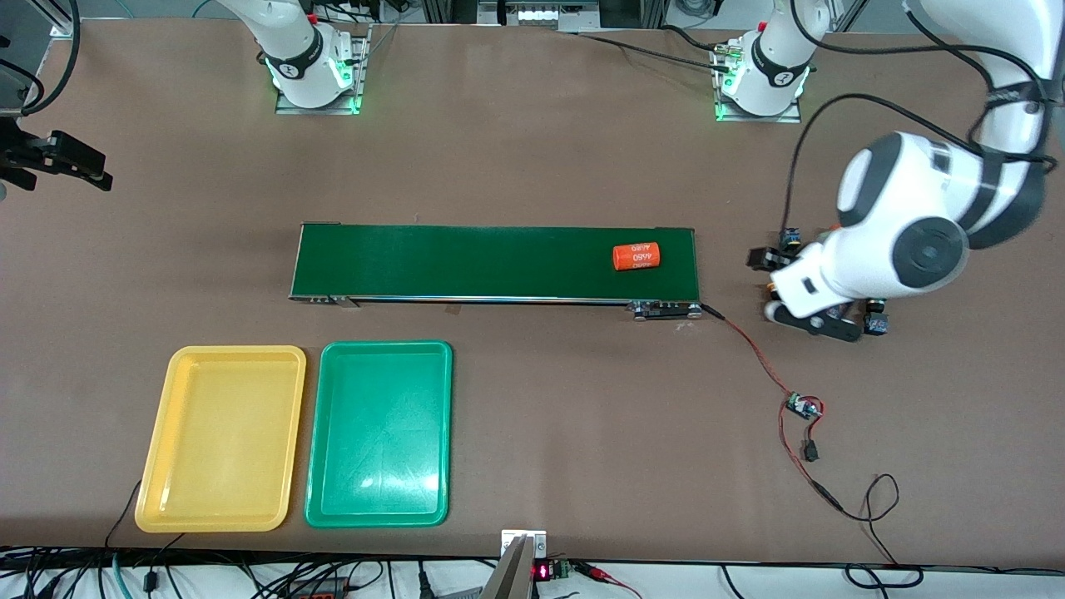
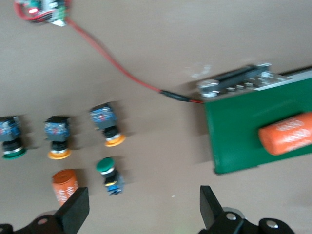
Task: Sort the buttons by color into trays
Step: 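Return the left gripper to the buttons and grasp a yellow button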
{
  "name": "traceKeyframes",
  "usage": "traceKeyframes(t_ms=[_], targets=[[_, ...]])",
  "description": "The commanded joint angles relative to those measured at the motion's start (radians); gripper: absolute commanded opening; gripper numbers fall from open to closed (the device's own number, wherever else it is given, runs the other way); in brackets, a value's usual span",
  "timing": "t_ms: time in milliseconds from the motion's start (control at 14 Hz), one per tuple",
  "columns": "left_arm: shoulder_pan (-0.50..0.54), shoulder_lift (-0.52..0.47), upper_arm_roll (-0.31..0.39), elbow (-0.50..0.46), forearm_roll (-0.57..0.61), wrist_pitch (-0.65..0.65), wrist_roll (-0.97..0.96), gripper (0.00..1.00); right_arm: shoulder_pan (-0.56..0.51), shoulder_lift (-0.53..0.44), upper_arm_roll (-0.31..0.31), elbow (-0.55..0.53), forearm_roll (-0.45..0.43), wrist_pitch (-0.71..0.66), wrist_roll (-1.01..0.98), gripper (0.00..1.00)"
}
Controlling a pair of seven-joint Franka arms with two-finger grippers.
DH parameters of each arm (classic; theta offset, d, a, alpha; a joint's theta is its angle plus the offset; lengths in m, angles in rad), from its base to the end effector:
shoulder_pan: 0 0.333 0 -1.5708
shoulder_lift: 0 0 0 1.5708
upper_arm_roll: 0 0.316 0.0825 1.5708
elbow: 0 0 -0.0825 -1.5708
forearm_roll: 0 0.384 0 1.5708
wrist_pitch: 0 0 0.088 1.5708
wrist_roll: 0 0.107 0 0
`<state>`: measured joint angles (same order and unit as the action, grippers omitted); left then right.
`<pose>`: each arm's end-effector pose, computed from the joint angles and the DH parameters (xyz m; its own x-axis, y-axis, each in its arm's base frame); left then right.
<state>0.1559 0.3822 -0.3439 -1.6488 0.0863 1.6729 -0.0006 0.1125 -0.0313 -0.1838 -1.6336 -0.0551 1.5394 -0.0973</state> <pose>0.6133 -0.0875 0.3793 0.9224 -0.2040 -0.3279 -0.1995 -0.9787 0.0477 0.5383 -0.0460 0.6093 0.9974 0.0248 -0.0678 0.0277 -0.9987 0.0429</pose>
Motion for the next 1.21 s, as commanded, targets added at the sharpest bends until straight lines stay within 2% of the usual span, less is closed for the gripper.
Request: traceKeyframes(t_ms=[0,71,286,571,857,1000,1143], targets=[[0.036,0.099,-0.010,0.069,0.093,-0.044,-0.016,1.00,-0.004,-0.004,0.001,0.003,0.014,0.001,0.010,1.00],[0.039,0.112,-0.010,0.058,0.128,-0.039,-0.027,1.00,-0.004,-0.004,0.001,0.003,0.014,0.001,0.010,1.00],[0.067,0.135,-0.014,0.011,0.124,0.013,-0.123,1.00,-0.004,-0.004,0.001,0.003,0.014,0.001,0.010,1.00],[0.099,0.127,-0.014,-0.155,0.127,0.261,-0.176,1.00,-0.004,-0.004,0.001,0.003,0.014,0.001,0.010,1.00],[0.146,0.133,-0.010,-0.344,0.135,0.577,-0.179,1.00,-0.004,-0.004,0.001,0.003,0.014,0.008,0.010,1.00],[0.155,0.135,-0.010,-0.406,0.135,0.663,-0.194,1.00,-0.004,-0.004,0.001,0.003,0.014,0.008,0.010,1.00],[0.151,0.138,-0.012,-0.421,0.135,0.671,-0.229,1.00,-0.004,-0.004,0.000,0.001,0.014,0.008,0.010,1.00]])
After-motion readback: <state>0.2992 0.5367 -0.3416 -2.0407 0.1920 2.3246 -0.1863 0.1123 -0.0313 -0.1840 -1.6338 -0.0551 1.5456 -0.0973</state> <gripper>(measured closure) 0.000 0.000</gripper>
